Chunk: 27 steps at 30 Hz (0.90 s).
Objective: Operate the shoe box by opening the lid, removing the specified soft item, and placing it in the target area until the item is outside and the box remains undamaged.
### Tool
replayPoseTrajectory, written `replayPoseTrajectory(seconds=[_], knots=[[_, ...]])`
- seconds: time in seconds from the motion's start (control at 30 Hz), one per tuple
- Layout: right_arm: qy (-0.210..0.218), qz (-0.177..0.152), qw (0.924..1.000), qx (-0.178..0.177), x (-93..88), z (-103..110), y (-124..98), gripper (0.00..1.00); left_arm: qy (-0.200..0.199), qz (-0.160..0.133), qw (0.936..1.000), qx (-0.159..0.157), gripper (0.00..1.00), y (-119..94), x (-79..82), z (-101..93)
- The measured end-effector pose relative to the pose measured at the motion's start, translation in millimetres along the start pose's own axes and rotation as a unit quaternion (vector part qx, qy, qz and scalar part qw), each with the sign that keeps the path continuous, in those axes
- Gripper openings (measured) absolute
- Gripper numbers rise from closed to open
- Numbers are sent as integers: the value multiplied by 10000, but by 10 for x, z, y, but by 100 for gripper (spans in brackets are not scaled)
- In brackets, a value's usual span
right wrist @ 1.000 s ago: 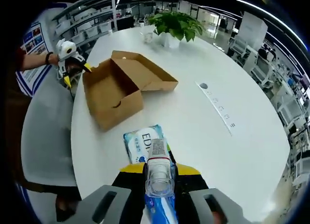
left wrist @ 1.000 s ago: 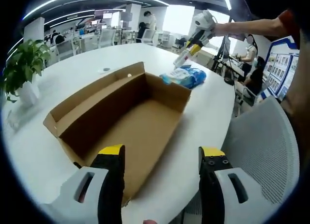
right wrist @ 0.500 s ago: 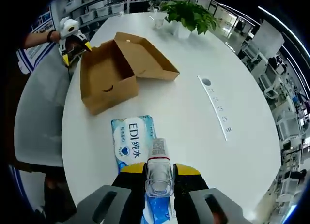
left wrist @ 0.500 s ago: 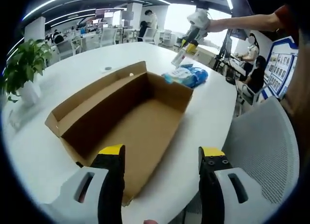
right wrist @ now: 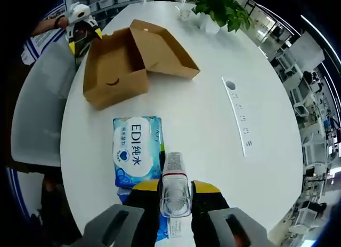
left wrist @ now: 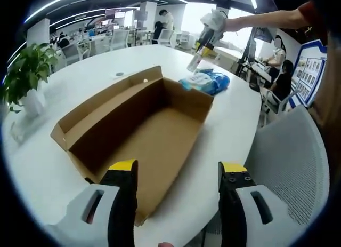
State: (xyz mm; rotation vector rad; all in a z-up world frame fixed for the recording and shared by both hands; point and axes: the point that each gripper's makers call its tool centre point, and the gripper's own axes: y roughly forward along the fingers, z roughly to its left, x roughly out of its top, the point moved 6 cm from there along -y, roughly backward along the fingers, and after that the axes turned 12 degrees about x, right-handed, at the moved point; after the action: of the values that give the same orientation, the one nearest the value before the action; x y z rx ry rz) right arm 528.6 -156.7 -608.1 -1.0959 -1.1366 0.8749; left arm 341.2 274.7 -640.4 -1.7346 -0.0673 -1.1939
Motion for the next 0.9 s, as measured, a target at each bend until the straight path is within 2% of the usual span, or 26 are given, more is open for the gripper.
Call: replayPoseTrajectory(seconds=[0.43,0.9], knots=[[-111,250,9996,103,-21,-126,121,17,-38,34,10000,45,61,2,-10,19],[-155,490,9984,231,-53,-133,303,17,-82,81,9999,65,61,3,-29,29]])
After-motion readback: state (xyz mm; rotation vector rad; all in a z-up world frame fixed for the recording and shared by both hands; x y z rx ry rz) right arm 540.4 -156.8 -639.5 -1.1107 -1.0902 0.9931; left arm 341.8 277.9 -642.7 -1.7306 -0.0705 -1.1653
